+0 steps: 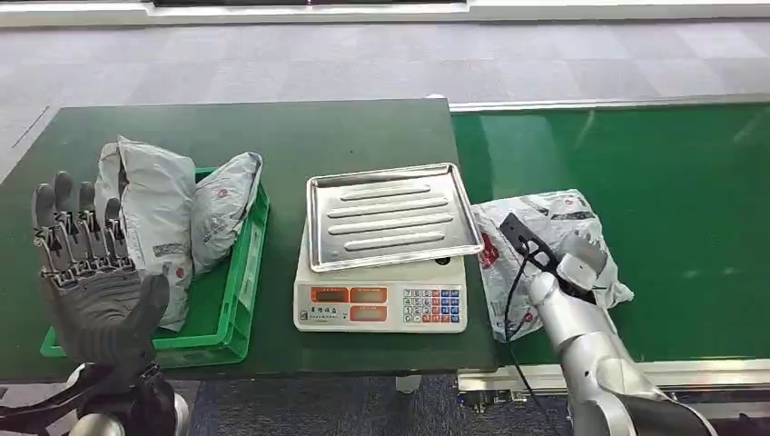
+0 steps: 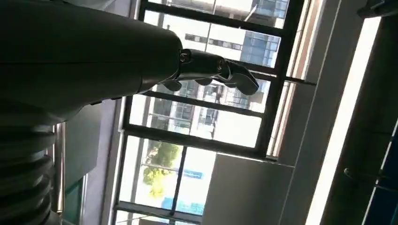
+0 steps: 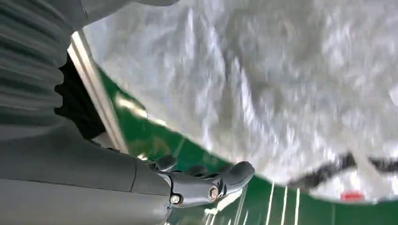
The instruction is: Moved the parcel from conveyor to table for the left to box.
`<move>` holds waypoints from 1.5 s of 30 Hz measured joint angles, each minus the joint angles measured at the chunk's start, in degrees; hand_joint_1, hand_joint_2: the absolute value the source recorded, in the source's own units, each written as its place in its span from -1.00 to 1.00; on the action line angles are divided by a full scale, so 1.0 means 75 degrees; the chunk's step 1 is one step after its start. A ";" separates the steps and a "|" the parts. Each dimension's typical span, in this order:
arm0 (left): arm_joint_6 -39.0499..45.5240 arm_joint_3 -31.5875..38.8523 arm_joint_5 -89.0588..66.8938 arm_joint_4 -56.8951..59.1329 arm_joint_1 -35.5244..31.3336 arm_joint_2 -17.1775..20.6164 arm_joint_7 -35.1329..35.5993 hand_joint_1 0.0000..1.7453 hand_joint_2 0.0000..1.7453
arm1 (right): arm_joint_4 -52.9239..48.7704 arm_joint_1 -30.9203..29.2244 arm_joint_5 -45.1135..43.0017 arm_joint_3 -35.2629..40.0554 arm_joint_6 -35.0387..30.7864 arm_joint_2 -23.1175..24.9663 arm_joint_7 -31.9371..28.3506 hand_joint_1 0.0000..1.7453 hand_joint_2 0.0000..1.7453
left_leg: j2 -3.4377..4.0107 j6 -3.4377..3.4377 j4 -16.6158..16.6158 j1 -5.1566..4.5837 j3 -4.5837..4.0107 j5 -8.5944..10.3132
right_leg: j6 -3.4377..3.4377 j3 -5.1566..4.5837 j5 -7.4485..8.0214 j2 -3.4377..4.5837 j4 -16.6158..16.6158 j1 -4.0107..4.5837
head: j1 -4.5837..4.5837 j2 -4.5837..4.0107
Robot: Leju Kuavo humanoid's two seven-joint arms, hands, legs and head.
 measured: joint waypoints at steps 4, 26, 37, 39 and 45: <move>0.0000 0.0000 -0.0023 0.0114 -0.0018 0.0000 -0.0041 -1.00 1.00 | 0.0248 -0.0053 -0.0169 -0.0189 0.0367 -0.0003 -0.0312 -1.00 1.00 | 0.0001 0.0000 0.0000 0.0000 0.0000 0.0000 | 0.0000 -0.0001 0.0000 0.0001 0.0000 0.0000 | 0.0000 -0.0003; -0.0187 0.0009 -0.0125 0.0303 -0.0045 0.0000 -0.0146 -1.00 1.00 | 0.0583 -0.0204 -0.0650 -0.0286 0.1778 -0.0023 -0.2029 1.00 1.00 | 0.0001 0.0000 0.0000 0.0000 -0.0001 0.0000 | 0.0000 0.0002 0.0000 0.0000 0.0001 0.0001 | 0.0000 -0.0003; -0.0198 0.0055 -0.0236 0.0108 -0.0007 -0.0009 -0.0128 -1.00 1.00 | 0.0496 -0.0282 -0.0729 -0.0277 0.0694 0.0114 -0.1399 1.00 1.00 | -0.0004 0.0000 0.0000 0.0001 -0.0002 0.0000 | 0.0000 0.0006 0.0000 -0.0001 0.0002 0.0001 | 0.0000 -0.0003; -0.0198 0.0064 -0.0251 0.0067 -0.0001 -0.0012 -0.0123 -1.00 1.00 | 0.0426 -0.0283 -0.0732 -0.0277 0.0470 0.0163 -0.1246 1.00 1.00 | -0.0004 0.0000 -0.0001 0.0001 -0.0002 0.0000 | 0.0000 0.0006 0.0000 -0.0001 0.0002 0.0002 | 0.0000 0.0000; -0.0114 0.0114 -0.0294 -0.0139 0.0058 -0.0041 -0.0047 -1.00 1.00 | -0.0431 -0.0029 -0.0499 -0.0268 -0.1489 0.0340 -0.0587 1.00 1.00 | -0.0016 0.0000 0.0000 0.0001 -0.0006 0.0000 | 0.0000 0.0005 0.0000 -0.0011 0.0002 -0.0001 | 0.0000 -0.0003</move>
